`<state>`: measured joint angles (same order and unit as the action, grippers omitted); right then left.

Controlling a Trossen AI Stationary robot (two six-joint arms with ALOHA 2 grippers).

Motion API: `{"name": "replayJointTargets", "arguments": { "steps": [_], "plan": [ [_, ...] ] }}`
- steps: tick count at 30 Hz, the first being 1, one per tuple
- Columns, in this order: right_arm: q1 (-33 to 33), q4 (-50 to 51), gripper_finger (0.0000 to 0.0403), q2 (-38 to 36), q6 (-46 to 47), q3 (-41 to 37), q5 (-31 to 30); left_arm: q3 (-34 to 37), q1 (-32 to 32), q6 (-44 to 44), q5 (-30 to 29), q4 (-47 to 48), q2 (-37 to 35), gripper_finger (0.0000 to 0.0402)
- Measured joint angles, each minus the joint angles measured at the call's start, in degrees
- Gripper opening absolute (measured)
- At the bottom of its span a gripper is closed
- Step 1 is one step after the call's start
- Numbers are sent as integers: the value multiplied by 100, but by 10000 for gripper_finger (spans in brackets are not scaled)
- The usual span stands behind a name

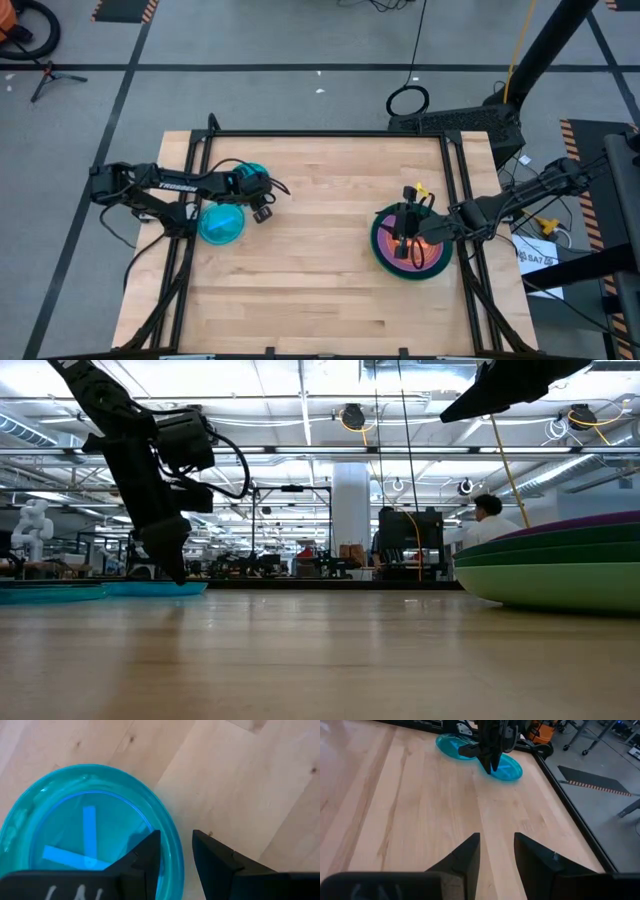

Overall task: Stack plastic plates
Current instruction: Stack the top blue plate on top of the orange plate

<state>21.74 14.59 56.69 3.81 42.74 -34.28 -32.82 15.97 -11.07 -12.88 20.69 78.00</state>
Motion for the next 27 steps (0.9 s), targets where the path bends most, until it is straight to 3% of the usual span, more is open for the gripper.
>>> {"name": "replayJointTargets", "arguments": {
  "steps": [13, 27],
  "plan": [
    [1, 0, 112, 0, 2, 2, 4, 2, -245, -67, 103, -217, 143, 120],
    [2, 0, 112, 0, 66, 4, 4, -31, -291, -216, -275, -60, 229, 120]
  ]
}}
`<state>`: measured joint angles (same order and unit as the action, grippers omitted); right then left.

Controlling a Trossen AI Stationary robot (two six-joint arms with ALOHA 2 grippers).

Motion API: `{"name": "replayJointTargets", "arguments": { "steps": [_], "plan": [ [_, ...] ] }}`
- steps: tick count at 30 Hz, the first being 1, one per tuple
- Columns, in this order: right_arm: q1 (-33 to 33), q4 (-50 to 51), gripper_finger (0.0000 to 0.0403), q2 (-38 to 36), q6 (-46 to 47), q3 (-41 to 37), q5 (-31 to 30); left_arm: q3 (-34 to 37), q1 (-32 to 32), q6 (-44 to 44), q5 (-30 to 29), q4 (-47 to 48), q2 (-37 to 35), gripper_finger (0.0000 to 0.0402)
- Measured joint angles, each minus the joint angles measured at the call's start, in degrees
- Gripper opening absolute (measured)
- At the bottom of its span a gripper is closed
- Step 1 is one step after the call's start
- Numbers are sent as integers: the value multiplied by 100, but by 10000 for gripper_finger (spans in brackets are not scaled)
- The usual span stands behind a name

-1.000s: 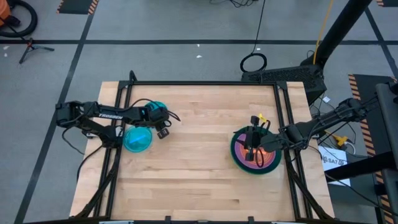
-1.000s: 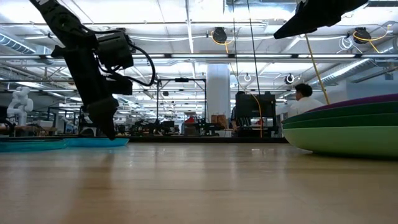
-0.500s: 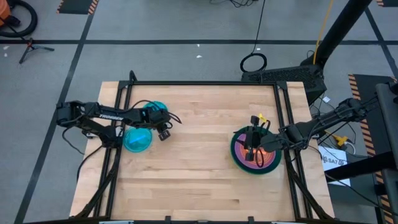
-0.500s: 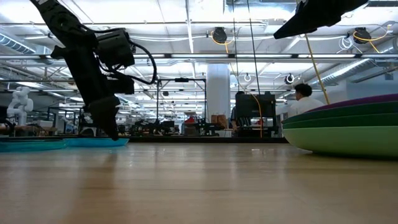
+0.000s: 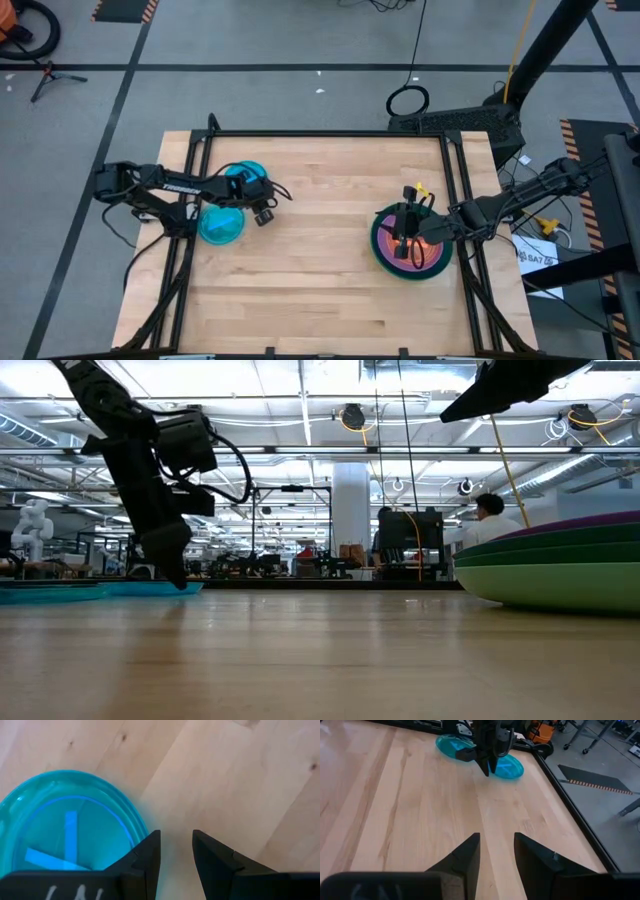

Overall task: Stack plastic plates
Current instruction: Stack the top blue plate on top of the orange plate

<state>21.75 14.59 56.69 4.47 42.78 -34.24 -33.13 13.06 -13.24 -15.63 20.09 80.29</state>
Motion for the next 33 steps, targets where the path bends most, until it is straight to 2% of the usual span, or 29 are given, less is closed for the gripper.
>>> {"name": "replayJointTargets", "arguments": {
  "steps": [3, 7, 11, 15, 33],
  "plan": [
    [0, 0, 112, 0, 0, 0, -2, -109, -53, -76, 26, 263, 0, 120],
    [-1, 0, 112, 1, -4, 0, -5, -529, -145, -202, 38, 1084, -3, 120],
    [0, 0, 112, 0, 43, 0, -7, -801, -179, -226, -293, 1602, -11, 120],
    [0, 0, 112, 1, 42, 0, -11, -750, -92, -87, -502, 1615, -11, 120],
    [-1, 0, 112, 1, 85, 0, -17, -45, -39, -252, -388, 689, -2, 120]
  ]
}}
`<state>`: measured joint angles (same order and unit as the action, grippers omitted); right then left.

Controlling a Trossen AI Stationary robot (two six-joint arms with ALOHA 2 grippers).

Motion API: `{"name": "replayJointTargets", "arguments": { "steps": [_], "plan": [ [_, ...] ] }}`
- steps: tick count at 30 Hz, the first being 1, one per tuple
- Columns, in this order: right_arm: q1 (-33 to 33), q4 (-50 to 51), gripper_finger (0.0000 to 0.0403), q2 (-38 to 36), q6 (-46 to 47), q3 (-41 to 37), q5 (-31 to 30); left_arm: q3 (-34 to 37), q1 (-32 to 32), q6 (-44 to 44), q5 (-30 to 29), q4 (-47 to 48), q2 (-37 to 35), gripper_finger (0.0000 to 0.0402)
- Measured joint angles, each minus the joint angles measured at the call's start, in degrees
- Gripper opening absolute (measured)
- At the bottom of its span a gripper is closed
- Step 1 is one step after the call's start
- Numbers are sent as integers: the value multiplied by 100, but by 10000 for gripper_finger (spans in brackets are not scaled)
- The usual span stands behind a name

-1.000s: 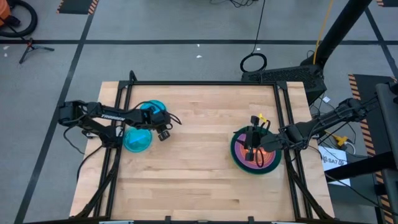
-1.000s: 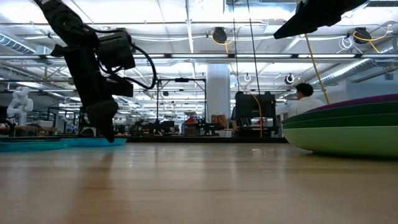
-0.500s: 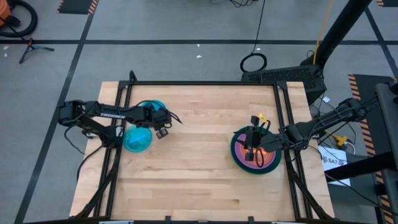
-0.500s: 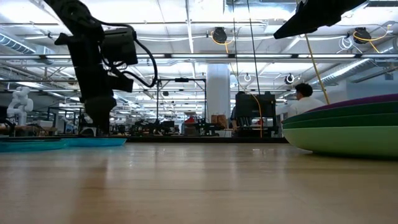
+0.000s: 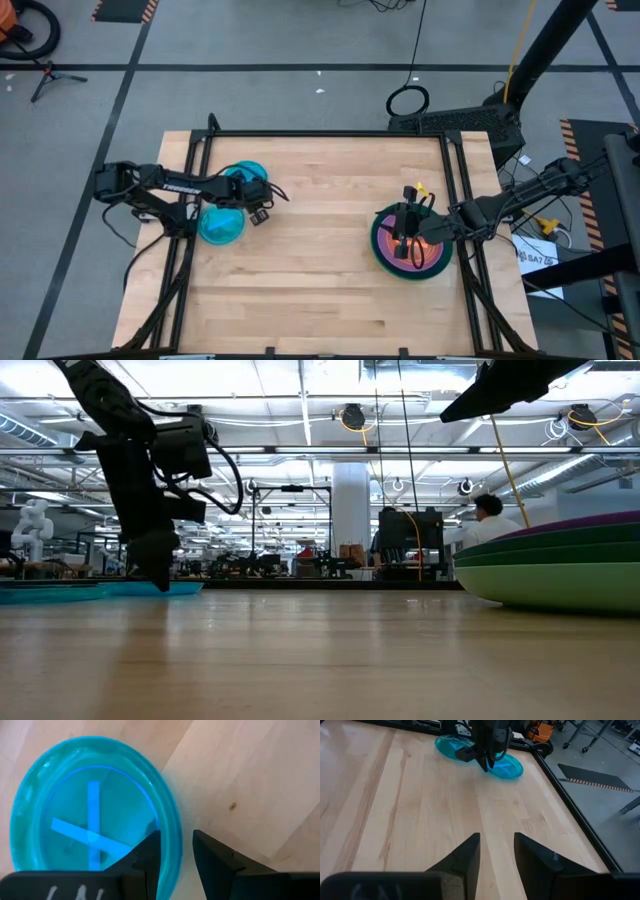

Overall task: Stack plastic plates
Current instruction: Stack the top blue plate on top of the orange plate

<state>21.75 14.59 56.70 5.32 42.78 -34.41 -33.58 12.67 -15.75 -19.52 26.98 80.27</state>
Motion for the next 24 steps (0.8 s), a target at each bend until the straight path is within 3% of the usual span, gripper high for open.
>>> {"name": "replayJointTargets", "arguments": {
  "steps": [24],
  "plan": [
    [1, -2, 112, -1, 2, 0, 4, 111, 4, 103, -378, -319, 375, 119]
  ]
}}
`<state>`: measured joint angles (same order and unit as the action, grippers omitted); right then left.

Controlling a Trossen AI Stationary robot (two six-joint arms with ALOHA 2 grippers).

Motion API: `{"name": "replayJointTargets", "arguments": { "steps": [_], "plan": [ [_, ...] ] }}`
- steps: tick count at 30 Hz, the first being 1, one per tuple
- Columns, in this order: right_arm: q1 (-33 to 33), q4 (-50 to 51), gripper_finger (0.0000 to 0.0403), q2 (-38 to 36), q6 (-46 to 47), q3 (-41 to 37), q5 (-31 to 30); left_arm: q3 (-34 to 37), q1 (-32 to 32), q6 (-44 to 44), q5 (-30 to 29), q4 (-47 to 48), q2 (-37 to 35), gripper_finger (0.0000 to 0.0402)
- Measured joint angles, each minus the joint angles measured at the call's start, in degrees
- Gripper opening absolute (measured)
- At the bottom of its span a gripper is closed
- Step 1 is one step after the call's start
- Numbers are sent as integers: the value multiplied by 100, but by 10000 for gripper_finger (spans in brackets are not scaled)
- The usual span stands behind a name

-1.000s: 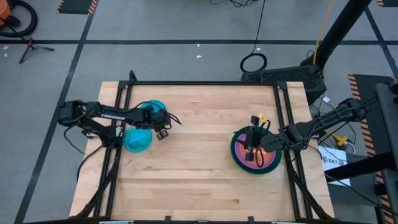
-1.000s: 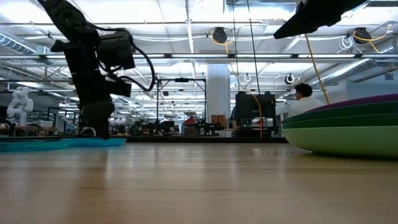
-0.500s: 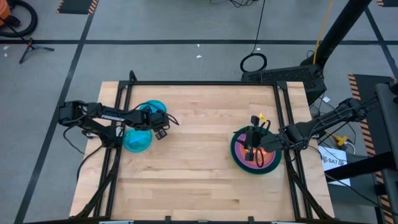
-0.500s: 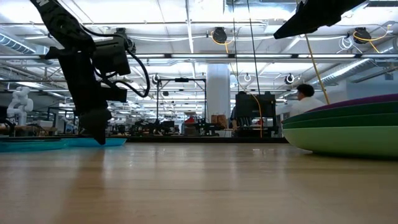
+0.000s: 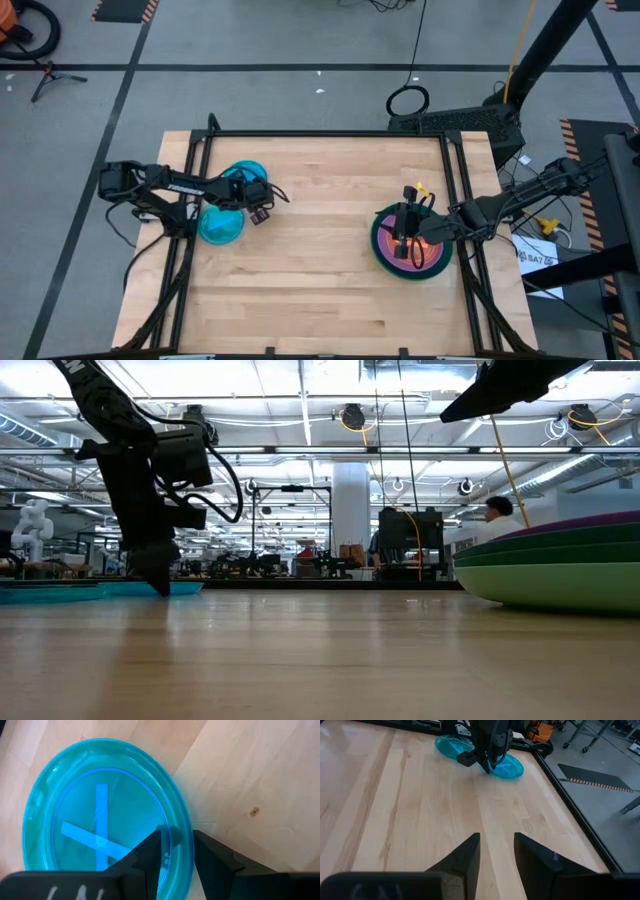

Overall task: Stack plastic plates
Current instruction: Stack the top blue plate on top of the orange plate

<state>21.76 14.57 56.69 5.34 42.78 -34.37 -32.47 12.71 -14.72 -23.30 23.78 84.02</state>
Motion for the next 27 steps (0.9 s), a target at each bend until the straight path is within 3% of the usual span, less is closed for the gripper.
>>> {"name": "replayJointTargets", "arguments": {
  "steps": [5, 15, 27],
  "plan": [
    [0, 0, 112, 1, 0, 0, 4, 2, 2, 4, 11, -11, 6, 112],
    [-1, 0, 112, 2, 0, 0, 7, -11, -82, -42, 1, -20, 18, 9],
    [-2, -18, 112, 2, 109, 0, 2, -674, -529, 234, 126, 202, 34, 8]
  ]
}}
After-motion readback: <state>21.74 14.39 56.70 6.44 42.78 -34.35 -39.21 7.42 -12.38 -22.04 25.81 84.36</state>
